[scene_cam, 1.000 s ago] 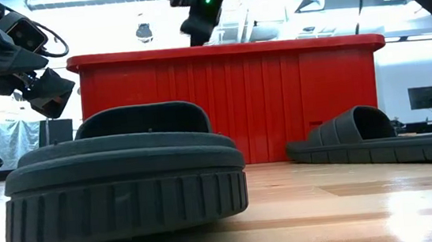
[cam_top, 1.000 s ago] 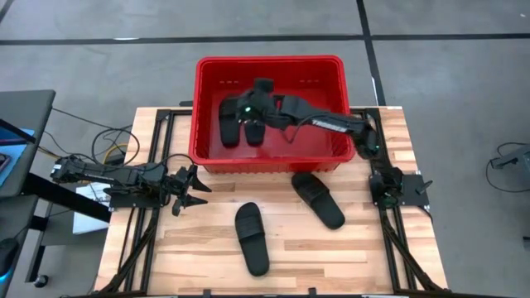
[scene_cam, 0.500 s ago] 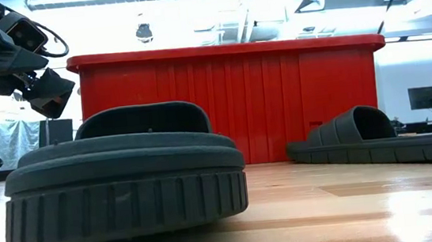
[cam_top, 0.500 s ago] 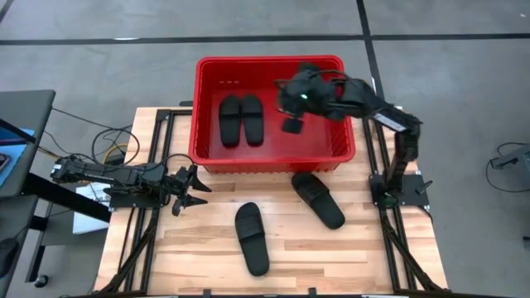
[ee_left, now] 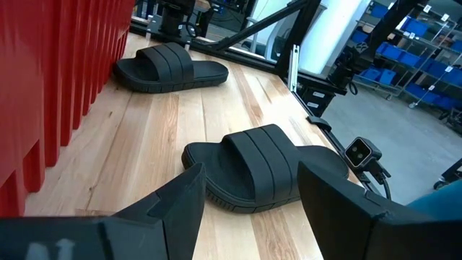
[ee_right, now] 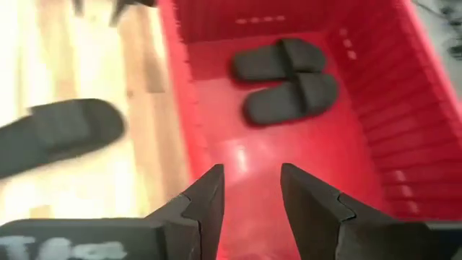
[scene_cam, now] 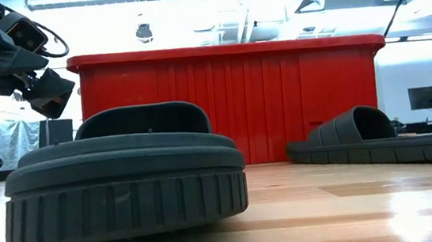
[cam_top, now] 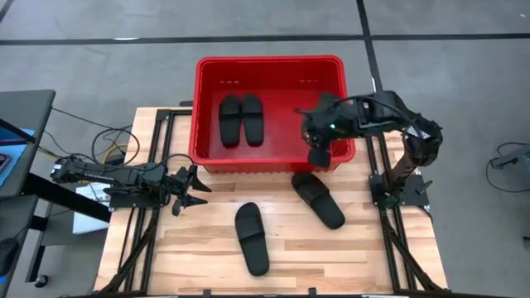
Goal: Pick and place slides into bin
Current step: Put the black slide into the red bin
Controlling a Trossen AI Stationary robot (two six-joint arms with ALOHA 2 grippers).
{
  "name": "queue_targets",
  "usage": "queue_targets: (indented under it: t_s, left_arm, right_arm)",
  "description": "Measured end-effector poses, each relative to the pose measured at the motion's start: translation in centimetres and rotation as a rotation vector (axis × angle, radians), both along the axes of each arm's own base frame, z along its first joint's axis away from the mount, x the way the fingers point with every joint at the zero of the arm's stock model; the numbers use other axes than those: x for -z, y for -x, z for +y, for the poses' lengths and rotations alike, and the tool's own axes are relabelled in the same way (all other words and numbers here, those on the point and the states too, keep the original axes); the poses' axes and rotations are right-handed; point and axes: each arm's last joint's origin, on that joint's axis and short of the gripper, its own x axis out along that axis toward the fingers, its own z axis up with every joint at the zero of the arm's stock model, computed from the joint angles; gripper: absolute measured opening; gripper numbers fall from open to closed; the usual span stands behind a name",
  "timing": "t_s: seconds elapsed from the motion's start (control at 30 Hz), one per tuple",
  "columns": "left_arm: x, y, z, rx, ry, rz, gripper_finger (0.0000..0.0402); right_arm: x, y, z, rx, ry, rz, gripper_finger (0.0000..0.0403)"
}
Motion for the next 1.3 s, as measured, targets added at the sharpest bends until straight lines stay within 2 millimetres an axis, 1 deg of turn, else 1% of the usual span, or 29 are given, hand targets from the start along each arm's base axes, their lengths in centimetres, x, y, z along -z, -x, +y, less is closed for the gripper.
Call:
queue_targets:
  t_s: [0.17, 0.3, 0.37, 0.43, 0.53, 0.67, 0.8, 0.9, 1.13, 1.3]
  left_arm:
    - [0.0, 0.0, 0.0, 0.0, 0.0, 0.001, 0.0211]
    - [0.0, 0.0, 0.0, 0.0, 0.0, 0.001, 0.0211]
    - [0.0, 0.0, 0.0, 0.0, 0.0, 0.0, 0.0211]
    - [0.0, 0.0, 0.0, 0.0, 0.0, 0.0, 0.0211]
    - [0.0, 0.0, 0.0, 0.0, 0.0, 0.0, 0.0211]
    - [0.0, 0.0, 0.0, 0.0, 0.0, 0.0, 0.0211]
    - [0.0, 0.0, 0.0, 0.0, 0.0, 0.0, 0.0211]
    - [0.0, 0.0, 0.0, 0.0, 0.0, 0.001, 0.0211]
    - [0.0, 0.0, 0.0, 0.0, 0.0, 0.0, 0.0211]
    - [0.0, 0.0, 0.0, 0.0, 0.0, 0.0, 0.021]
  right_arm:
    - [-0.5, 0.8, 2.2, -0.075, -0.054, -0.025, 0.0126]
    - [-0.5, 1.1, 4.0, -0.174, -0.094, -0.019, 0.0126]
    - [-0.1, 1.5, 4.9, -0.217, -0.112, 0.001, 0.0126]
    - [0.4, 2.1, 5.5, -0.212, -0.119, 0.02, 0.0126]
    - [1.3, 3.7, 5.6, -0.173, -0.125, 0.052, 0.0125]
    - [2.7, 6.7, 4.7, -0.094, -0.138, 0.08, 0.0123]
    - [4.6, 9.5, 4.0, -0.025, -0.171, 0.108, 0.0123]
    - [6.4, 11.0, 4.1, -0.001, -0.208, 0.098, 0.0123]
    - [11.5, 12.9, 6.4, 0.001, -0.306, 0.086, 0.0122]
    - [15.9, 13.3, 8.2, 0.053, -0.343, 0.109, 0.0121]
